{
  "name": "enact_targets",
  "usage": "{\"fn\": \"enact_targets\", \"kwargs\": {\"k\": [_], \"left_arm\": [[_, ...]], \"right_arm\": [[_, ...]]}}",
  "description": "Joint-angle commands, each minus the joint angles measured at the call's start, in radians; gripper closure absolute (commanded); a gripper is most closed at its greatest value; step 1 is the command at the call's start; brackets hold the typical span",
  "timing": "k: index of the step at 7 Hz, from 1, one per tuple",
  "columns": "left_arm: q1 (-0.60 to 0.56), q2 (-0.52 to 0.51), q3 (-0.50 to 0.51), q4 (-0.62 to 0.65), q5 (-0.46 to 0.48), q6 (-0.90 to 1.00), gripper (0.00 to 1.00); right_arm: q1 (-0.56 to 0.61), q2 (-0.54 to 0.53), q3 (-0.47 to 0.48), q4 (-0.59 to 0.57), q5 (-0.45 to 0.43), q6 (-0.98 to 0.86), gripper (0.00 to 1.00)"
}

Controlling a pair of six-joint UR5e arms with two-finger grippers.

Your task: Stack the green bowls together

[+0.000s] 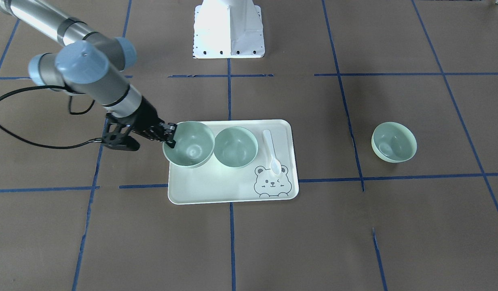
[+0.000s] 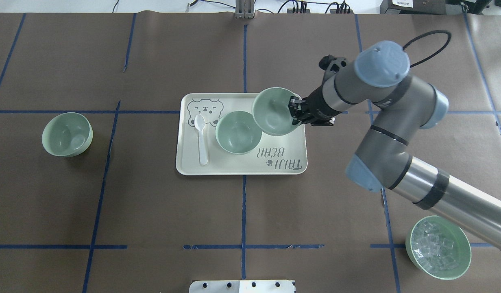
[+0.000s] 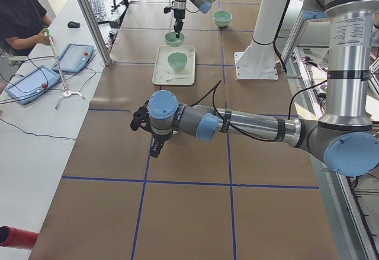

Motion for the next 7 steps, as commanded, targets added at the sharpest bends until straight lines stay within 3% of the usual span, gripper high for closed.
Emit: {"fn": "enact_targets", "kwargs": {"k": [1, 7], "left_arm": [[0.000, 0.000, -0.002, 0.000, 0.000, -0.002, 0.00], [0.000, 0.000, -0.008, 0.000, 0.000, -0.002, 0.00]], "right_arm": [[-0.077, 0.114, -0.021, -0.122, -0.075, 0.026, 1.00], [-0.105, 0.123, -0.046, -0.112, -0.092, 0.113, 1.00]]}}
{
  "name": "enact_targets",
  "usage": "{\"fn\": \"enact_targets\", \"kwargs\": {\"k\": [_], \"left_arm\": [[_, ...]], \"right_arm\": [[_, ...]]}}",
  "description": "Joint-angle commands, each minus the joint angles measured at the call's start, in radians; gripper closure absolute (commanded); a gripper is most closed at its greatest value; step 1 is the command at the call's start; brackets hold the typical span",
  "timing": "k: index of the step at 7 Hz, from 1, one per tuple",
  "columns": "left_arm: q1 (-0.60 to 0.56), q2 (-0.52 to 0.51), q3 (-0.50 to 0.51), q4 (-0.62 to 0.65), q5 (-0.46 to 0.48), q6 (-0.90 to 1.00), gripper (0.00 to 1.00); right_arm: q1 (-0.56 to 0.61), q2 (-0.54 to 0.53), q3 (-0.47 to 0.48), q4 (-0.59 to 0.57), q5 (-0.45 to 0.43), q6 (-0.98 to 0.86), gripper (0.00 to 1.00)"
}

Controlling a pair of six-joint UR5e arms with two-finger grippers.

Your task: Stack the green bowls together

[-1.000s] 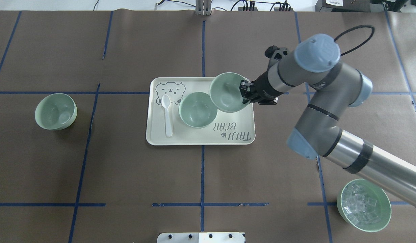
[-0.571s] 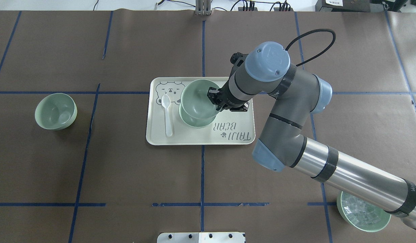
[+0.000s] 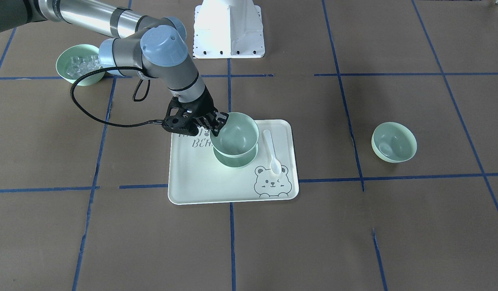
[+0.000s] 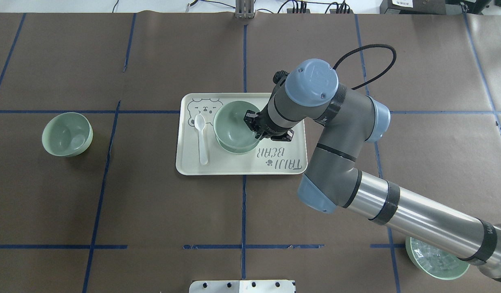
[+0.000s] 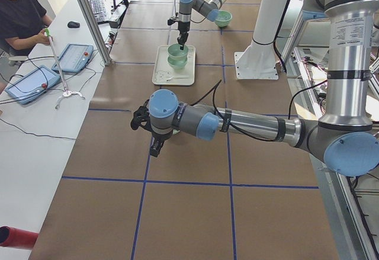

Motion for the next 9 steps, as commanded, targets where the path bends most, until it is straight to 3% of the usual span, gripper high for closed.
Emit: {"fn": "enact_targets", "kwargs": {"k": [1, 8, 9], "left_arm": [[0.000, -0.001, -0.001, 0.000, 0.000, 0.000, 0.00], [0.000, 0.001, -0.006, 0.000, 0.000, 0.000, 0.00], [0.000, 0.001, -0.006, 0.000, 0.000, 0.000, 0.00]], "right_arm": [[0.000, 0.004, -0.007, 0.002, 0.000, 0.010, 1.00], [-0.005, 0.047, -0.088, 0.000, 0.010, 0.025, 1.00], [-0.005, 0.042, -0.087, 0.000, 0.010, 0.028, 0.85]]}}
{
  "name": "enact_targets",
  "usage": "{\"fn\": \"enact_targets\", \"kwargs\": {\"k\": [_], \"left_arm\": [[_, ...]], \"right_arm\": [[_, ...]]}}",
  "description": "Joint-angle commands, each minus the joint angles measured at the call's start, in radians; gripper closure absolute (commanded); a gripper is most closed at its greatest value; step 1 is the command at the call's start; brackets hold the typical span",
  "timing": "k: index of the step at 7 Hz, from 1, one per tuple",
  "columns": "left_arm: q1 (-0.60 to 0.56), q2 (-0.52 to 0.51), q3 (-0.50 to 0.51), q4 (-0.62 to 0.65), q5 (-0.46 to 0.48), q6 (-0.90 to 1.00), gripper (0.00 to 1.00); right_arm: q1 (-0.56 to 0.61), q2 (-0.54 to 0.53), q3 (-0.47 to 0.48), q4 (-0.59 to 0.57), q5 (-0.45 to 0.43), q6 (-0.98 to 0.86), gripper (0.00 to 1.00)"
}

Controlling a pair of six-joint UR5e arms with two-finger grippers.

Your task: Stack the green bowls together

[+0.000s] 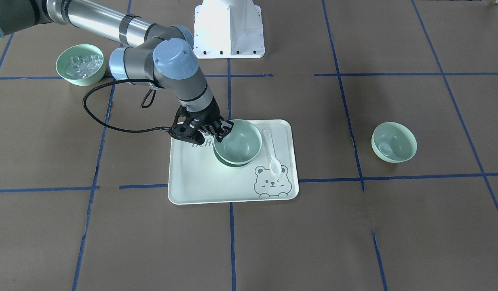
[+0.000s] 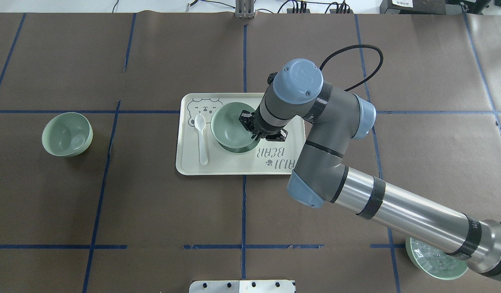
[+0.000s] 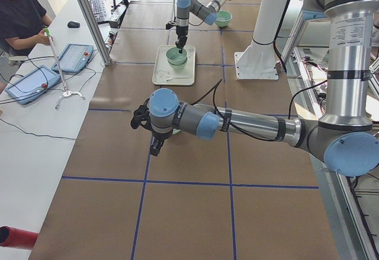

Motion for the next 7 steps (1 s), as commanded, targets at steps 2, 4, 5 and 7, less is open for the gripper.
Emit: {"fn": "enact_targets", "kwargs": {"k": [2, 4, 5, 7], "left_arm": [[0.000, -0.002, -0.009, -0.003, -0.002, 0.002, 0.00], [0.037, -0.006, -0.006, -0.037, -0.002, -0.104, 0.00], [0.117, -0.006, 0.004, -0.131, 0.008, -0.257, 0.00], [0.295, -0.029, 0.049, -0.215, 0.044, -0.505, 0.00]], "right_arm": [[-0.004, 0.005, -0.002, -0.001, -0.004, 0.025, 0.00], [0.029, 0.019, 0.024, 0.002, 0.008, 0.022, 0.00], [0.087, 0.001, 0.071, 0.001, 0.074, 0.021, 0.00], [0.239, -0.159, 0.187, 0.001, 0.239, -0.042, 0.00]]}}
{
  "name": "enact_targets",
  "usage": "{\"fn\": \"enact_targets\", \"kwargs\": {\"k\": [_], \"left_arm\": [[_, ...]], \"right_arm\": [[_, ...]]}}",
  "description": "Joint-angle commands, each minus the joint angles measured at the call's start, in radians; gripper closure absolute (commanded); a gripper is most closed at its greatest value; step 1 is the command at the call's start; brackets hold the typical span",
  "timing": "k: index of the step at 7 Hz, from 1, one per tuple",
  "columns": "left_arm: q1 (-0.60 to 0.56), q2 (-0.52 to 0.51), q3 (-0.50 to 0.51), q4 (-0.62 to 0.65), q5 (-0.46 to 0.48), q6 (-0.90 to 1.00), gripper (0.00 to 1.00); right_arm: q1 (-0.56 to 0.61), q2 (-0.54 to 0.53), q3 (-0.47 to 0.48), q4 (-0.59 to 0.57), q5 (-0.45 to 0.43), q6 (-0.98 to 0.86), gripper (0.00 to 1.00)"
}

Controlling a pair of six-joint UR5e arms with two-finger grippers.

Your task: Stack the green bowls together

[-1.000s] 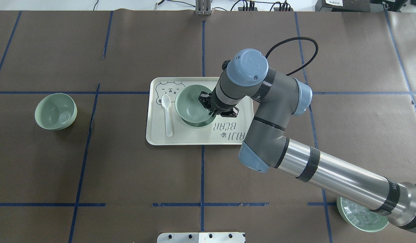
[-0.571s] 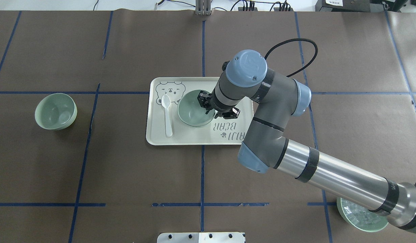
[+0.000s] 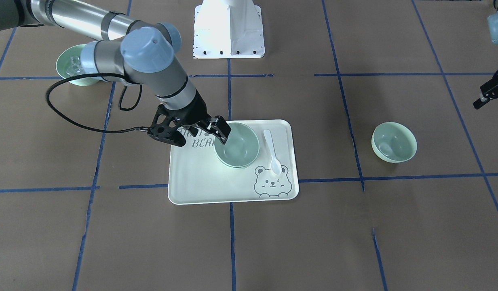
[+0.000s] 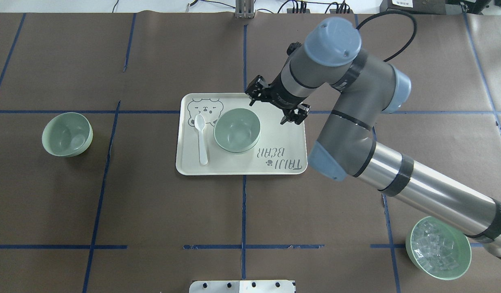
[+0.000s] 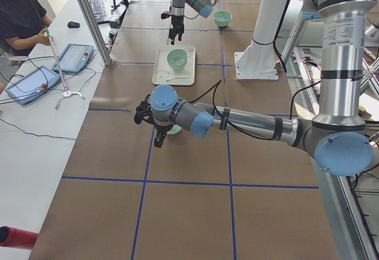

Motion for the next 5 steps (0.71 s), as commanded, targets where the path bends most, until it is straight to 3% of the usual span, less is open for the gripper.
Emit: {"fn": "enact_targets", "kwargs": {"k": [1, 2, 5], "left_arm": [[0.179, -0.055, 0.046, -0.043, 0.110, -0.226, 0.00], [0.214, -0.120, 0.106, -0.042, 0.132, -0.296, 0.00], [0.304, -0.161, 0.193, -0.046, 0.194, -0.312, 0.02]], "right_arm": [[0.144, -0.160, 0.089, 0.001, 0.145, -0.144, 0.00], [0.172, -0.194, 0.088, -0.001, 0.160, -0.213, 0.00], [0.172, -0.202, 0.088, 0.001, 0.158, -0.225, 0.00]]}}
